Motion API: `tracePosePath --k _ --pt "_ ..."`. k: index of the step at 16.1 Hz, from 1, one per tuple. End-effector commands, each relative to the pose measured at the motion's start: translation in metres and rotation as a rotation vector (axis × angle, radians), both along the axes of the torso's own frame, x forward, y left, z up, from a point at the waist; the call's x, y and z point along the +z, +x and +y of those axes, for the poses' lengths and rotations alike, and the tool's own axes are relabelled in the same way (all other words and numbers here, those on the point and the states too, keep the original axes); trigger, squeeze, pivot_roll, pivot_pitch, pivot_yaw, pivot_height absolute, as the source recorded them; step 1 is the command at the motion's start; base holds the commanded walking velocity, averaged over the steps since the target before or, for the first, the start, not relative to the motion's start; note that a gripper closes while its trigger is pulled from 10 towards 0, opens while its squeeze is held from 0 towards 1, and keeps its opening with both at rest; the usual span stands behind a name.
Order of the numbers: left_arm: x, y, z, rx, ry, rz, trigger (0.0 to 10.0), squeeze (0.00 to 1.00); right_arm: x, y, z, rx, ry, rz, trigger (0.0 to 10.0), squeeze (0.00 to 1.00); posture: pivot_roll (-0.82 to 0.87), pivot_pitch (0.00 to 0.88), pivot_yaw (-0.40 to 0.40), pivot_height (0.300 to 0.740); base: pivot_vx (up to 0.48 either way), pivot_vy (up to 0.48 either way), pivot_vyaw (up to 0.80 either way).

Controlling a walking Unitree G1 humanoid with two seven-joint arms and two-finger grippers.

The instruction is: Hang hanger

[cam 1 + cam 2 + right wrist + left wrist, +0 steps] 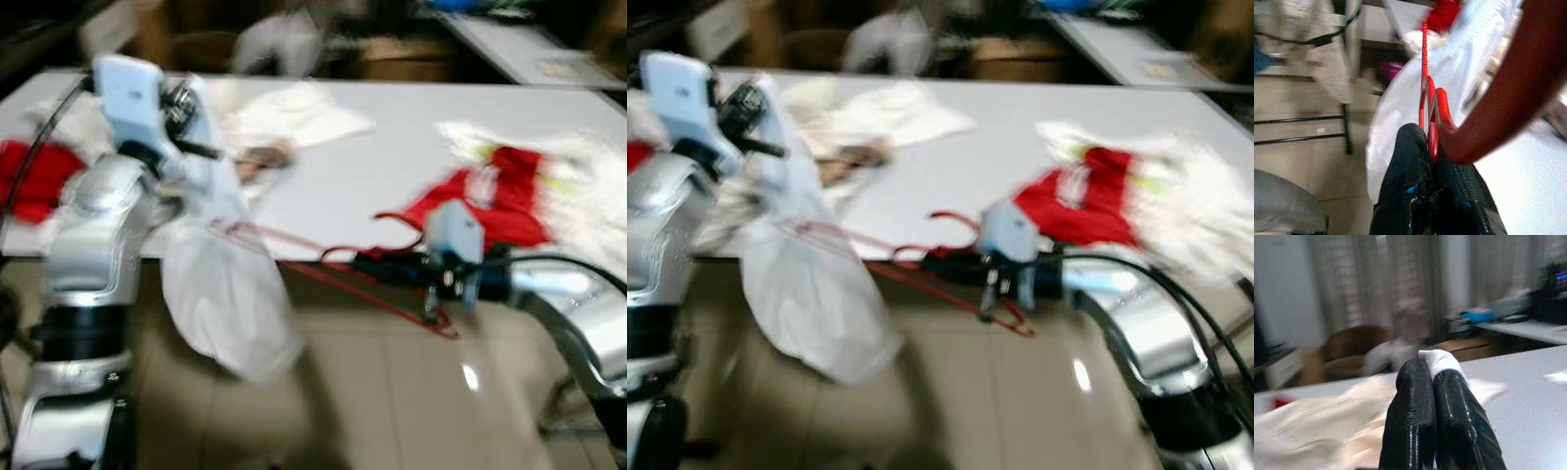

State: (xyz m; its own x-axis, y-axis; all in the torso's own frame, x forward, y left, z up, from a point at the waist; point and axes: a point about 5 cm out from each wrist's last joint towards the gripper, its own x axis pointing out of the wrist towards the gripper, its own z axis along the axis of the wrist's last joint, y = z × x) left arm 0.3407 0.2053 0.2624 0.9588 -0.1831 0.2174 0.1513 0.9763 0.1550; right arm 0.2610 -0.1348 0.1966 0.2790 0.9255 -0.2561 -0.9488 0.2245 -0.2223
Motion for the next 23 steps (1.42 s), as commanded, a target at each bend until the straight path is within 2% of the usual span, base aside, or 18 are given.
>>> tracePosePath --k 1,4,10,11,12,13,14,15,17,18,19,20,21,22,23 --pt "0.014 0.001 -0.012 -0.050 0.011 -0.054 10.0 0.00 0.001 -0.002 -0.003 0.030 -0.025 -0.004 10.0 0.00 -0.10 0.000 0.012 0.740 0.364 0.000 0.00" --pt "0.027 0.003 -0.016 -0.085 0.000 -0.090 10.0 0.00 0.001 -0.004 -0.001 0.105 -0.074 0.022 10.0 0.00 -0.11 0.000 0.010 0.740 0.365 0.000 0.00" --pt "0.056 -0.004 -0.027 -0.186 -0.044 -0.166 10.0 0.00 -0.001 0.006 0.025 0.195 -0.092 0.001 10.0 0.00 -0.10 0.000 -0.003 0.740 0.363 0.000 0.00" --pt "0.063 -0.008 -0.032 -0.223 -0.059 -0.181 10.0 0.00 -0.001 0.019 0.034 0.137 -0.085 -0.032 10.0 0.00 -0.09 0.000 -0.007 0.740 0.356 0.000 0.00" --pt "0.073 -0.014 -0.038 -0.276 -0.078 -0.206 10.0 0.00 0.005 0.041 0.045 0.037 -0.057 -0.094 10.0 0.00 -0.09 0.000 -0.010 0.740 0.356 0.000 0.00" --pt "0.077 -0.017 -0.039 -0.290 -0.086 -0.219 10.0 0.00 0.010 0.049 0.048 -0.004 -0.045 -0.123 10.0 0.00 -0.09 0.000 -0.010 0.740 0.356 0.000 0.00" --pt "0.085 -0.020 -0.040 -0.305 -0.100 -0.241 10.0 0.00 0.020 0.063 0.050 -0.073 -0.023 -0.170 10.0 0.00 -0.09 0.000 -0.015 0.740 0.356 0.000 0.00" --pt "0.100 -0.025 -0.037 -0.316 -0.135 -0.286 10.0 0.00 0.043 0.086 0.049 -0.199 0.028 -0.230 10.0 0.00 -0.08 0.000 -0.017 0.740 0.360 0.000 0.00" --pt "0.112 -0.029 -0.033 -0.322 -0.172 -0.318 10.0 0.00 0.065 0.103 0.044 -0.273 0.040 -0.319 10.0 0.00 -0.08 0.000 -0.017 0.740 0.358 0.000 0.00" --pt "0.121 -0.032 -0.028 -0.323 -0.195 -0.345 10.0 0.00 0.092 0.118 0.035 -0.370 0.055 -0.419 10.0 0.00 -0.08 0.000 -0.016 0.740 0.356 0.000 0.00" --pt "0.132 -0.035 -0.018 -0.308 -0.222 -0.378 10.0 0.00 0.145 0.131 0.020 -0.540 0.206 -0.563 10.0 0.00 -0.08 0.000 -0.016 0.740 0.356 0.000 0.00" --pt "0.139 -0.038 -0.008 -0.281 -0.238 -0.403 10.0 0.00 0.189 0.131 0.007 -0.640 0.362 -0.676 10.0 0.00 -0.07 0.000 -0.018 0.740 0.356 0.000 0.00" --pt "0.143 -0.039 0.002 -0.247 -0.251 -0.418 10.0 0.00 0.211 0.126 0.000 -0.644 0.437 -0.755 10.0 0.00 -0.07 0.000 -0.021 0.740 0.360 0.000 0.00" --pt "0.143 -0.040 0.013 -0.204 -0.260 -0.427 10.0 0.00 0.219 0.123 0.000 -0.608 0.468 -0.774 10.0 0.00 -0.07 0.000 -0.024 0.740 0.356 0.000 0.00" --pt "0.141 -0.041 0.020 -0.173 -0.266 -0.422 10.0 0.00 0.214 0.125 0.002 -0.589 0.434 -0.779 10.0 0.00 -0.07 0.000 -0.026 0.740 0.356 0.000 0.00"
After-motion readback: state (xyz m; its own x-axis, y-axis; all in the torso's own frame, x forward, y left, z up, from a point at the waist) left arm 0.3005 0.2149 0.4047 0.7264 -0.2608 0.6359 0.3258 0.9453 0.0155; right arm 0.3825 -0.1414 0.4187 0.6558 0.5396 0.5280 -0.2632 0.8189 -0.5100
